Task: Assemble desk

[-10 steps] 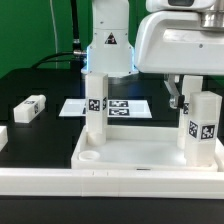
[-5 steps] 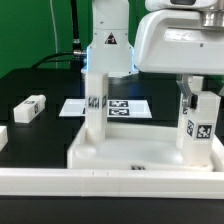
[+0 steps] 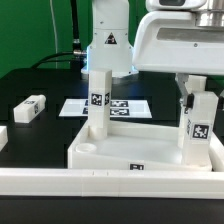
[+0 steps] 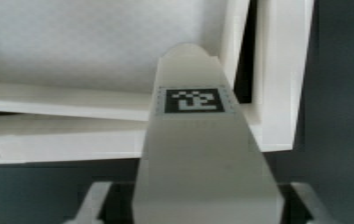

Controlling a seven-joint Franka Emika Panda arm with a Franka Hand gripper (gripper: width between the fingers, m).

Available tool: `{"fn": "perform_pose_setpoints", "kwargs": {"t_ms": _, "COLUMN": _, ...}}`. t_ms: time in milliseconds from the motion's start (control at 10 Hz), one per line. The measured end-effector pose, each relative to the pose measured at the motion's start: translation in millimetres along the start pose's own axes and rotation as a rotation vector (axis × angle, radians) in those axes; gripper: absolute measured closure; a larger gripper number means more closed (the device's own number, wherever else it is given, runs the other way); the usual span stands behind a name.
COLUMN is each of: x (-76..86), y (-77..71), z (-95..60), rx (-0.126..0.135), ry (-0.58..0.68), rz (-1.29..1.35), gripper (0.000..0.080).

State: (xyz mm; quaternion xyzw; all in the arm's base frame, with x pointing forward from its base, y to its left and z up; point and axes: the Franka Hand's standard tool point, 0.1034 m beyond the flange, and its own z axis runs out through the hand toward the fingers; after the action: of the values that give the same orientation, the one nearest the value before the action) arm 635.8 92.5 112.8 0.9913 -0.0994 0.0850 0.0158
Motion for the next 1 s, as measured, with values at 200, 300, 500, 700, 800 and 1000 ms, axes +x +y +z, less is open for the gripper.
{"fn": "perform_pose_setpoints", "kwargs": {"t_ms": 200, "x": 1.5, "y": 3.2, "z": -1.6, "rx": 0.002, "ry": 0.000, "rz": 0.172, "gripper": 0.0507}}
{"fn": "perform_pose_setpoints", "kwargs": {"t_ms": 300, "x": 1.6, "y": 8.8, "z": -1.0, "rx": -0.004, "ry": 0.000, "rz": 0.249, "gripper": 0.0505}}
{"fn": "perform_pose_setpoints", "kwargs": {"t_ms": 500, "x": 2.5, "y": 22.5, "z": 0.8, "rx": -0.019, "ry": 0.002, "rz": 0.395, "gripper": 0.0505}}
{"fn": "perform_pose_setpoints", "kwargs": {"t_ms": 700, "x": 4.5, "y": 33.6, "z": 1.6, "rx": -0.033, "ry": 0.008, "rz": 0.493, "gripper": 0.0505}}
{"fn": "perform_pose_setpoints", "kwargs": {"t_ms": 800, "x": 4.5, "y": 34.7, "z": 2.0, "rx": -0.033, "ry": 0.008, "rz": 0.536, "gripper": 0.0505}}
{"fn": "perform_pose_setpoints", "kwargs": {"t_ms": 1000, "x": 4.0, "y": 33.3, "z": 2.2, "rx": -0.031, "ry": 0.007, "rz": 0.545, "gripper": 0.0234}}
